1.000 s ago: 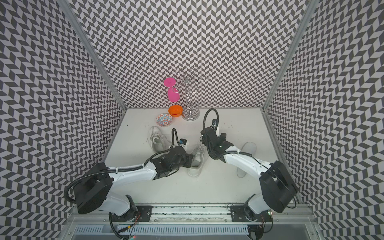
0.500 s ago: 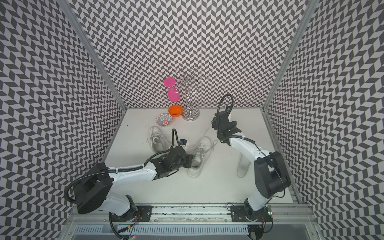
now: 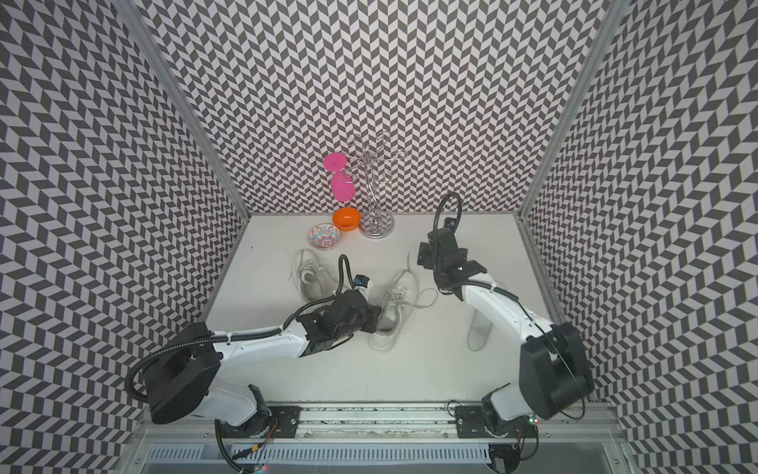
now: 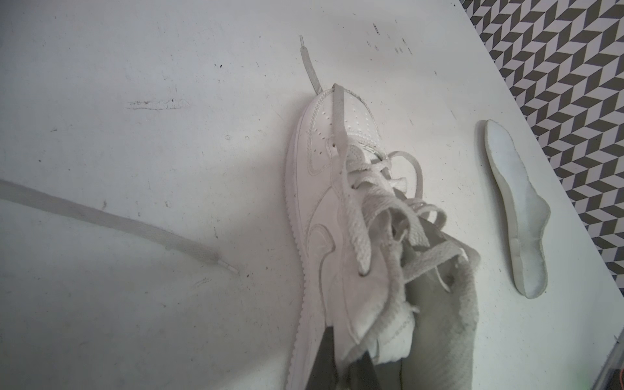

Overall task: Remove the insole from the shoe
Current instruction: Untie the shoelace on the shoe.

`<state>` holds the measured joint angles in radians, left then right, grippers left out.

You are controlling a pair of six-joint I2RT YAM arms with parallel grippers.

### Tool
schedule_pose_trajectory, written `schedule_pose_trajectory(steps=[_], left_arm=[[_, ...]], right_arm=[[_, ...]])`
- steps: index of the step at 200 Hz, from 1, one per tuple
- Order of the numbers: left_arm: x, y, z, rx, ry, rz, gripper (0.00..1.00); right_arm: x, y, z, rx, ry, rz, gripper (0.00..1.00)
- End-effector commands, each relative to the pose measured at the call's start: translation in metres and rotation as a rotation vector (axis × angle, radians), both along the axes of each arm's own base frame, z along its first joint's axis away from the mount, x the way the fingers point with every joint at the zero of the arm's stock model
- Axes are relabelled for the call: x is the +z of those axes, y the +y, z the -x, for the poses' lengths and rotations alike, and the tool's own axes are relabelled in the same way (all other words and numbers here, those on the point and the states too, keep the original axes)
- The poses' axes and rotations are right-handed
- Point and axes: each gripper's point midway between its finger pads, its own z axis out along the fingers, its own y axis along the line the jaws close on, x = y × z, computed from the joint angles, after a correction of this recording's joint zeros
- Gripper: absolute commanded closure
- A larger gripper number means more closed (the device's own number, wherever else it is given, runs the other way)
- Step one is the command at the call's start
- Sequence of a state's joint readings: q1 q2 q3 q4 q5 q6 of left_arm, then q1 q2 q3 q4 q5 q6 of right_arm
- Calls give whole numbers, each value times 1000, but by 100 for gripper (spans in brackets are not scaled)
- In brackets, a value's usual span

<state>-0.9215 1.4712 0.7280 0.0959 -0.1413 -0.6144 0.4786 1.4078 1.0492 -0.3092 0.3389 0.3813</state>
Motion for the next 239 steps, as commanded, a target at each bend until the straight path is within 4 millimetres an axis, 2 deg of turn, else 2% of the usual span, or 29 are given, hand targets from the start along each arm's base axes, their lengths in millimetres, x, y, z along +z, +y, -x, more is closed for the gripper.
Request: schedule_pose_trajectory(steps=[1, 35, 63, 102, 128, 177, 210, 239], left_arm=[[36, -12, -6, -3, -87, 106, 100], [36, -12, -9, 10, -87, 103, 100], [37, -12, -10, 20, -88, 105, 100], [34, -11, -11, 29, -83, 101, 100], [34, -10, -11, 33, -82, 105, 100], [35, -10, -11, 35, -85, 112, 100], [36, -10, -10, 35, -86, 118, 100], [38, -7, -9, 37, -91, 121, 100]], right_arm=[[5, 27, 34, 109, -5, -38, 9], [-11, 59, 79, 195, 39, -59, 11], [-35, 81, 108, 256, 89, -51, 13], [-68, 105, 135, 351, 173, -31, 5], [-87, 102, 139, 336, 234, 19, 0], [-114, 96, 144, 337, 298, 82, 0], [-132, 88, 138, 280, 317, 147, 0], [-139, 81, 128, 230, 309, 198, 0]])
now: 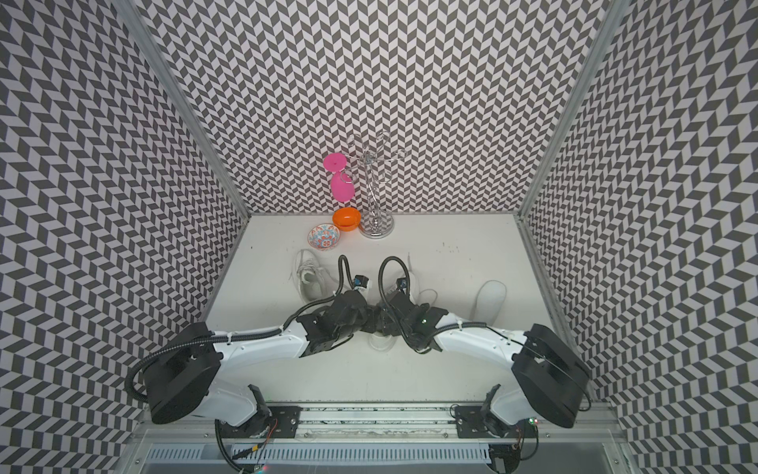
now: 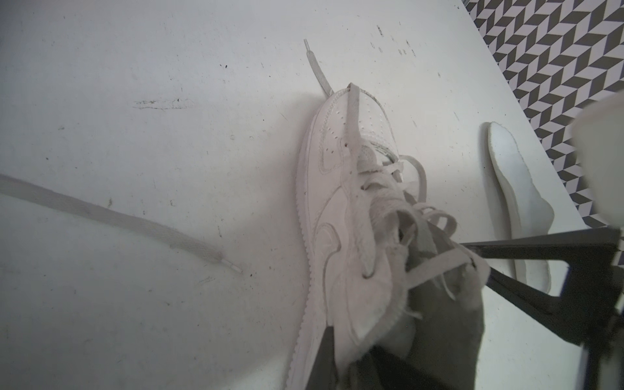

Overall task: Remove the insole from the shoe
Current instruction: Untie the shoelace on the shoe.

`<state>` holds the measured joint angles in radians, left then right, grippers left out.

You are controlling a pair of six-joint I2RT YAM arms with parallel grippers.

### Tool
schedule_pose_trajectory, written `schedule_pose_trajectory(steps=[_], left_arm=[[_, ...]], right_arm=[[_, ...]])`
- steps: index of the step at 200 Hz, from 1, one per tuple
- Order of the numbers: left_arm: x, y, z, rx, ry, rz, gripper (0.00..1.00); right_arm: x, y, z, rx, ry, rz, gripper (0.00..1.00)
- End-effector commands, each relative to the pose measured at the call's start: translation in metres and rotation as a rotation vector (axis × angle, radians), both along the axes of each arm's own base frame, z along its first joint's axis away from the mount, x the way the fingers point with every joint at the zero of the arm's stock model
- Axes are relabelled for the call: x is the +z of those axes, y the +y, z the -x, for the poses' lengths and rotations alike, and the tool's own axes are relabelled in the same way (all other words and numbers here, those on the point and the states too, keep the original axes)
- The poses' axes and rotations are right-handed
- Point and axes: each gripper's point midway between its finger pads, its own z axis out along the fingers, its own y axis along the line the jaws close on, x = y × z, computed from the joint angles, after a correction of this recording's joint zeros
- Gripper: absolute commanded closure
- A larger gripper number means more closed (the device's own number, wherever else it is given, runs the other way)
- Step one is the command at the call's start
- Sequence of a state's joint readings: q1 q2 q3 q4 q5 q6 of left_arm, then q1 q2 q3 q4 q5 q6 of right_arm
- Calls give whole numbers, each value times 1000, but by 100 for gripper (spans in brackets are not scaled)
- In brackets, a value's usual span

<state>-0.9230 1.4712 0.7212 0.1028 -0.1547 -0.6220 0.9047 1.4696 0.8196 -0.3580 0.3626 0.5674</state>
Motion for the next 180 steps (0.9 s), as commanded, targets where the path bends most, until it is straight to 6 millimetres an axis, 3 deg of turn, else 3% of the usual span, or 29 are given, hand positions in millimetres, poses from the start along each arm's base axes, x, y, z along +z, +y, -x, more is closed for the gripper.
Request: schedule_pose_trajectory(steps=[1, 32, 74, 97, 149, 180], left_arm=[[40, -9, -8, 24, -91, 123, 100], [40, -8, -7, 24, -89, 126, 100], [36, -8, -6, 20, -81, 116, 100], [33, -10, -7, 12, -73, 111, 100], [34, -14, -6, -3, -69, 115, 100], [33, -12, -7, 4, -69, 106, 100]], right_arm=[[-18, -17, -1, -35, 15, 107, 0], [-12, -24, -14, -93, -32, 102, 3], [47, -25, -28, -122, -218, -6, 11], [68, -27, -33, -138, -273, -24, 12], [61, -28, -44, -145, -275, -1, 14], [73, 0, -26, -13, -241, -62, 11]])
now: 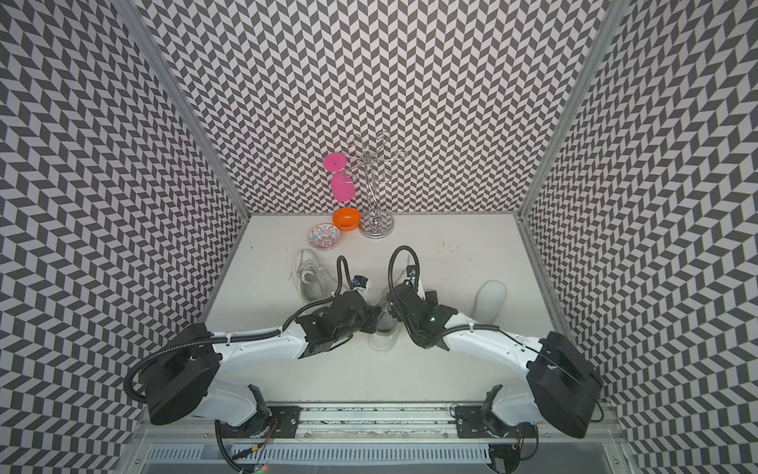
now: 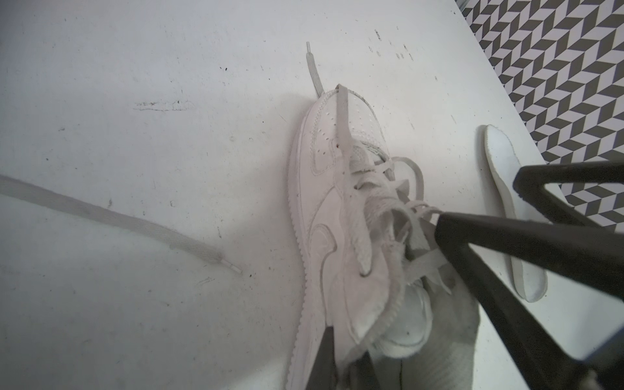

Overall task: Remove the insole from the shoe
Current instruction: Untie the shoelace on the shoe.

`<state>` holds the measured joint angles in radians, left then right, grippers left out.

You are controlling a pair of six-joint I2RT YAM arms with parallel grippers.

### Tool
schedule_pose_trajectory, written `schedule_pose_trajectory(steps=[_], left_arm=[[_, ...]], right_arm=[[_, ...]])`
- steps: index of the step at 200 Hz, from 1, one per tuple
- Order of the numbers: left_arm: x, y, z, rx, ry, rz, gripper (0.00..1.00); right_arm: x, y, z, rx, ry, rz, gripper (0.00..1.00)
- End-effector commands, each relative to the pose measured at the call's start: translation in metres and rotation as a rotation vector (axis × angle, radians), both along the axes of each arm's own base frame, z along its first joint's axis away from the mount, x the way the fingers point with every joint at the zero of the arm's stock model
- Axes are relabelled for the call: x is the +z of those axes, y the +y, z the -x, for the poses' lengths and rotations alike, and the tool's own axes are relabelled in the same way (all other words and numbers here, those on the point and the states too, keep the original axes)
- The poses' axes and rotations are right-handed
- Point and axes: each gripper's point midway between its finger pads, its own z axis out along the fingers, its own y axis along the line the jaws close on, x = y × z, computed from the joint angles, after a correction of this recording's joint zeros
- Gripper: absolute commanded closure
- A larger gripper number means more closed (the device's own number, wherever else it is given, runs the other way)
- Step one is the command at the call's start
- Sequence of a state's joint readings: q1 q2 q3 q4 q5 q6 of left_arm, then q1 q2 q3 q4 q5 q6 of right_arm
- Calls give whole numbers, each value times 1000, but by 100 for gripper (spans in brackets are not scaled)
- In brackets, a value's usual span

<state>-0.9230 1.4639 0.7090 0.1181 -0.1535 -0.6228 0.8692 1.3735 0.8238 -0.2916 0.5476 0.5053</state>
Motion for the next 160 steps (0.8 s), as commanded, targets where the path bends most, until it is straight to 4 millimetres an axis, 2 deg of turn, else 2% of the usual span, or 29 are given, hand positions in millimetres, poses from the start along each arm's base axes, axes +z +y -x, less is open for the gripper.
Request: schedule_pose_trajectory(steps=[1, 26, 62, 95, 117, 160], left_arm=[[32, -13, -7, 4, -64, 97, 100], [33, -14, -8, 5, -66, 98, 100], [34, -14, -8, 10, -69, 106, 100], [34, -11, -8, 16, -71, 104, 100], [36, -10, -8, 19, -73, 108, 100], [36, -13, -7, 11, -69, 116, 100]], right_arm=[[20, 24, 9, 101, -16, -61, 10], [25, 34, 33, 204, -15, -127, 6], [-5, 23, 46, 199, 62, -86, 3], [-18, 38, 53, 277, 93, -115, 2], [-31, 33, 48, 225, 110, -89, 1], [-57, 16, 25, 71, 139, 61, 2]])
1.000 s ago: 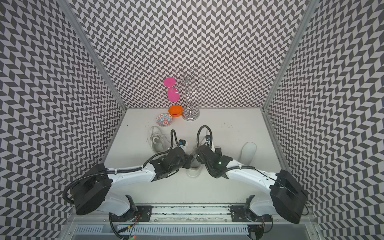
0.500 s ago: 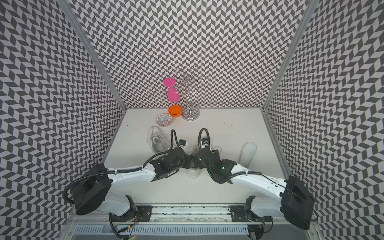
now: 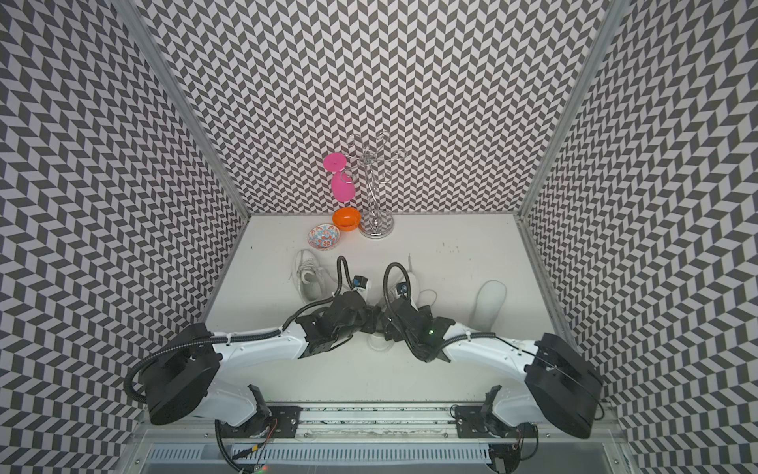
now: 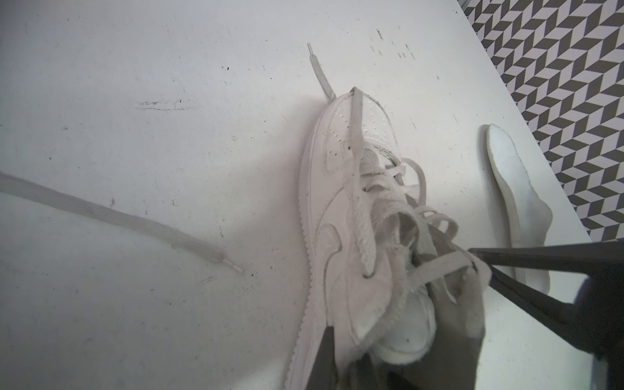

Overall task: Remove the insole from the shoe
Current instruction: Untie the shoelace on the shoe.

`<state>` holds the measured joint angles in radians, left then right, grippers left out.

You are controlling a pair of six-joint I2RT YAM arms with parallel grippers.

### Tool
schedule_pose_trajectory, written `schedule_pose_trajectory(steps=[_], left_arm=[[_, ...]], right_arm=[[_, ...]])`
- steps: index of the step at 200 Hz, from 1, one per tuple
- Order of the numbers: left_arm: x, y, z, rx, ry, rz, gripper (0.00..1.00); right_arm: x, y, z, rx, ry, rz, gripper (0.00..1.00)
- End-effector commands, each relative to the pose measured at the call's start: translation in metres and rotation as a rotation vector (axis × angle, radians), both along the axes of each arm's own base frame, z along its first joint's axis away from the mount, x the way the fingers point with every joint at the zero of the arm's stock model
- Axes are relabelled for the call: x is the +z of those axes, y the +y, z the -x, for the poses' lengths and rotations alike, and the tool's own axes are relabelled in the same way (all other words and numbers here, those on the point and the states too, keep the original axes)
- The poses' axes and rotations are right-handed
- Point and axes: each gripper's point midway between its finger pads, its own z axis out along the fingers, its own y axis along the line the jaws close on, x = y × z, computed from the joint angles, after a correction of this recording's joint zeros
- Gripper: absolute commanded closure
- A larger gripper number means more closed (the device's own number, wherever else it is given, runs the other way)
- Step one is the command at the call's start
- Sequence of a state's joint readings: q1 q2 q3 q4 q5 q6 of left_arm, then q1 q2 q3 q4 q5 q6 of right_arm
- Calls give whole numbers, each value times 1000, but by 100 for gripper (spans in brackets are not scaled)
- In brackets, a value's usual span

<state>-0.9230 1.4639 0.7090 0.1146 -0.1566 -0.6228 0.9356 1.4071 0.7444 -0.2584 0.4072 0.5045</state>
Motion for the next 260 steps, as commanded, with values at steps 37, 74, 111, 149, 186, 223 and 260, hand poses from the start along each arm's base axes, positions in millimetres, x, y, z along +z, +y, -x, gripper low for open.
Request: schedule_pose_trajectory(steps=[37, 74, 111, 149, 186, 223, 260], left_arm=[[36, -13, -4, 4, -69, 113, 100], [33, -13, -4, 2, -67, 109, 100], [31, -15, -3, -7, -62, 103, 100], [31, -16, -3, -9, -63, 99, 100], [27, -20, -5, -19, -56, 84, 98], [26, -24, -11, -14, -49, 58, 79], [29, -28, -18, -25, -63, 56, 55]], right_arm=[[-2, -25, -28, -170, -51, 104, 12], [33, -30, -42, -205, -132, 74, 19], [38, -43, -59, -231, -123, 47, 38], [42, -30, -59, -173, -99, -36, 43], [32, -9, -48, -62, -61, -76, 52], [23, 4, -28, 5, -40, -93, 70], [27, 6, -18, 29, -53, -147, 73]])
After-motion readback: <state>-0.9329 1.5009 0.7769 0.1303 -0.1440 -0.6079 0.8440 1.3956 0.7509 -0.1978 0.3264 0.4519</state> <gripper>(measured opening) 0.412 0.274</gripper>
